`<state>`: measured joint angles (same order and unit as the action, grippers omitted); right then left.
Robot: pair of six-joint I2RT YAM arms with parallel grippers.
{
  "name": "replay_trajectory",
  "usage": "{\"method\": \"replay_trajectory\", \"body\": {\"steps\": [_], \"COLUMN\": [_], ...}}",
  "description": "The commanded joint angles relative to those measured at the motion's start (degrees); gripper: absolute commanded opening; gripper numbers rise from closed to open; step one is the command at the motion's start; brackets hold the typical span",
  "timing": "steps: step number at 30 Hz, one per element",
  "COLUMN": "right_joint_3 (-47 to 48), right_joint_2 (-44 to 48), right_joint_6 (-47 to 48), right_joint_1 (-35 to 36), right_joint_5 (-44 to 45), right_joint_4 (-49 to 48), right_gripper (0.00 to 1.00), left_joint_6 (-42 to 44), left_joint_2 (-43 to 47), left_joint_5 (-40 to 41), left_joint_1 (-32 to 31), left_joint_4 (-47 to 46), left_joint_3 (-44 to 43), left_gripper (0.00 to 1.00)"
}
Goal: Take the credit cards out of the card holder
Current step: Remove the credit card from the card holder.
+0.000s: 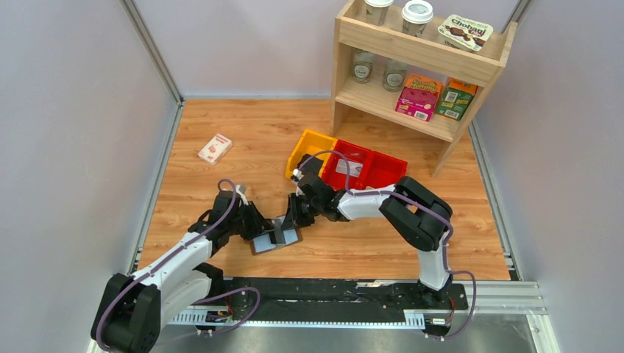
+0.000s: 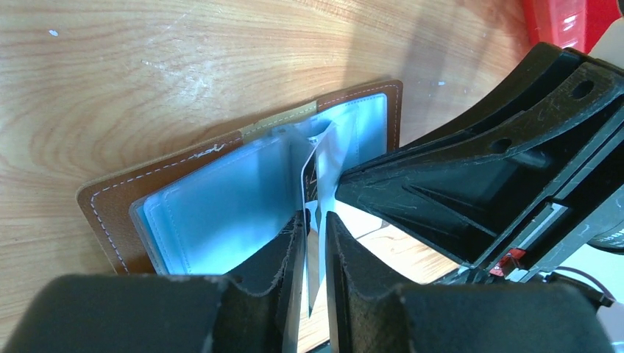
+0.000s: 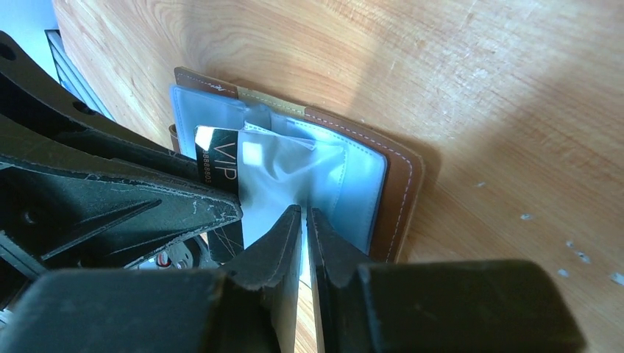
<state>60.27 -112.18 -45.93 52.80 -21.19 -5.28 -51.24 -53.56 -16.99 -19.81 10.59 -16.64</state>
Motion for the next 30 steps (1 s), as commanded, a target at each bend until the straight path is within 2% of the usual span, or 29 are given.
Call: {"method": "replay_trajectory", "body": {"steps": [1, 9, 20, 24, 27, 30], "right_joint_3": [-1.8, -1.8, 0.2, 1.9, 2.4, 2.0], "right_joint_2": [-0.1, 2.3, 5.7, 11.2, 15.5, 19.8], "right_joint_6": [0.8, 3.0, 5.5, 5.2, 4.2, 2.8], "right_joint_1": [-0.8, -1.4, -1.6, -1.5, -1.5, -1.5], "right_joint_5": [4.0, 8.4, 11.8, 13.6, 14.9, 16.3], "right_joint_4": [4.7, 10.1, 15.0, 16.9, 17.1, 16.2], "right_gripper": [0.16, 0.16, 0.17, 0.24, 0.34, 0.47], "left_joint_6": [-1.8, -1.6, 1.5, 0.8, -2.1, -6.0], "left_joint_2": [0.9, 4.2, 11.1, 15.8, 19.4, 21.9], "left_joint_5": [-2.1, 0.6, 8.8, 10.8, 11.2, 10.7], "left_joint_1": [0.5, 1.0, 1.1, 1.0, 1.0, 1.1], "left_joint_4": [-2.9, 2.8, 16.0, 18.8, 18.2, 13.4], "left_joint_3": [-0.1, -0.9, -5.7, -9.3, -10.7, -11.0], "left_gripper": [0.22, 0.0, 0.0, 0.0, 0.0, 0.0]}}
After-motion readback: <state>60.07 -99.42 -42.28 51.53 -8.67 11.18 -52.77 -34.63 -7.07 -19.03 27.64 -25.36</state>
